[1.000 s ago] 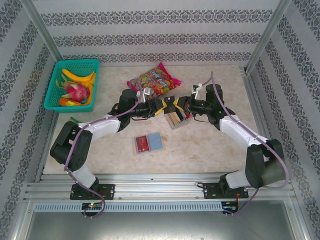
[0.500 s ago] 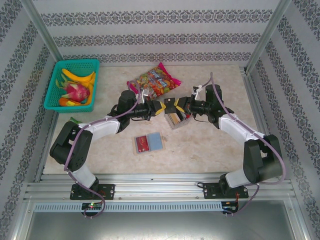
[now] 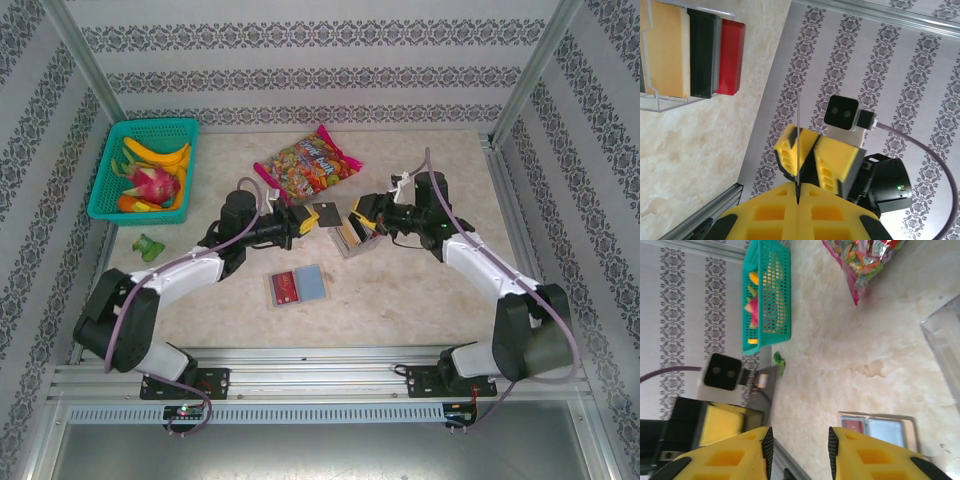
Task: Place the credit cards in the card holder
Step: Insert the credit card into the card slot.
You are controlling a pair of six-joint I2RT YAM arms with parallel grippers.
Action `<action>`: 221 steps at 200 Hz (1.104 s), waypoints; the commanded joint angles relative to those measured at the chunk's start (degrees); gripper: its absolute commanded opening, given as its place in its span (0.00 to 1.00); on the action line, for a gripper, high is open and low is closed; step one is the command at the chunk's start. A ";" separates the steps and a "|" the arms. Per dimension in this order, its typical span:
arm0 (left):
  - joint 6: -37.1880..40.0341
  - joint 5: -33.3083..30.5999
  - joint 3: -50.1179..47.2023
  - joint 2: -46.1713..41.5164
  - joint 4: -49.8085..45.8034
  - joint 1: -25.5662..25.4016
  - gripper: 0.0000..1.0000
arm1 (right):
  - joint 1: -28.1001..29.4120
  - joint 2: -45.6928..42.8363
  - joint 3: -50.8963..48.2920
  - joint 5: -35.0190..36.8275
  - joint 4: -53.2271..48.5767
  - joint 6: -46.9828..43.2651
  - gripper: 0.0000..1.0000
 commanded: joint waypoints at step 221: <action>33.07 -19.21 -22.57 -27.04 -24.09 0.62 0.00 | 20.27 -1.86 -8.06 19.25 -9.86 -21.63 0.35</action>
